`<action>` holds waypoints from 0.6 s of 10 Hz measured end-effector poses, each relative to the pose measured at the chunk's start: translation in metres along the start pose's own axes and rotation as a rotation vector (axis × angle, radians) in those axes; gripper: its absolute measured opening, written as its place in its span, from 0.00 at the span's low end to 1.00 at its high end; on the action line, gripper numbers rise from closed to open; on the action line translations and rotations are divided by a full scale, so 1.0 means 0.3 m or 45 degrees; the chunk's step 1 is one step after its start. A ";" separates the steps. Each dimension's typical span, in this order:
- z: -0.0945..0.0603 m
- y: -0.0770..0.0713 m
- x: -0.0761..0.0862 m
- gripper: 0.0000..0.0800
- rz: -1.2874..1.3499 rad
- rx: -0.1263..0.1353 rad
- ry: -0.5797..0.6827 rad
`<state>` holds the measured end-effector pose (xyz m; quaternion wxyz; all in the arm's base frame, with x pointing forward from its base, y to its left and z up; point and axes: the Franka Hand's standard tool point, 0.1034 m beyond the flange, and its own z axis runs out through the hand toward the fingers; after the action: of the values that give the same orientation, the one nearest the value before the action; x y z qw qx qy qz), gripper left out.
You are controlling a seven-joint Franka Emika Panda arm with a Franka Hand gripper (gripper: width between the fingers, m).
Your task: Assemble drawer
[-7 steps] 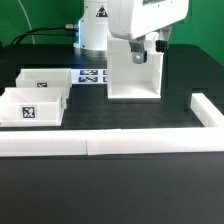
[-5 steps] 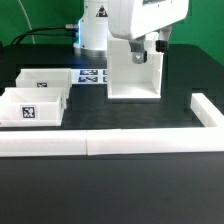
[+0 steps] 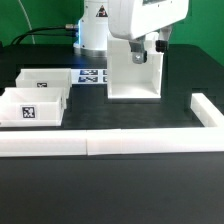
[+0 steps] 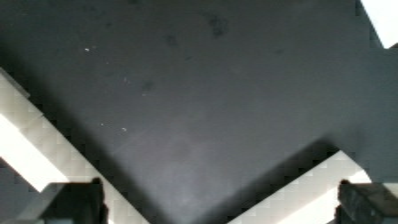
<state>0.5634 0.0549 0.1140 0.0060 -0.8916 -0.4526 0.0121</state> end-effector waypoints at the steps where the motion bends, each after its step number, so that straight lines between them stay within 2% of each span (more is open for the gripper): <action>1: 0.000 0.000 0.000 0.81 0.000 0.000 0.000; 6: 0.000 0.000 0.000 0.81 0.000 0.000 0.000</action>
Offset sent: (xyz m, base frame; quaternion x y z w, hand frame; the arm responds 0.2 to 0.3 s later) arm 0.0000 0.0000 0.0000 0.0000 0.0000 0.0000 1.0000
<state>0.5634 0.0549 0.1140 0.0060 -0.8916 -0.4527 0.0121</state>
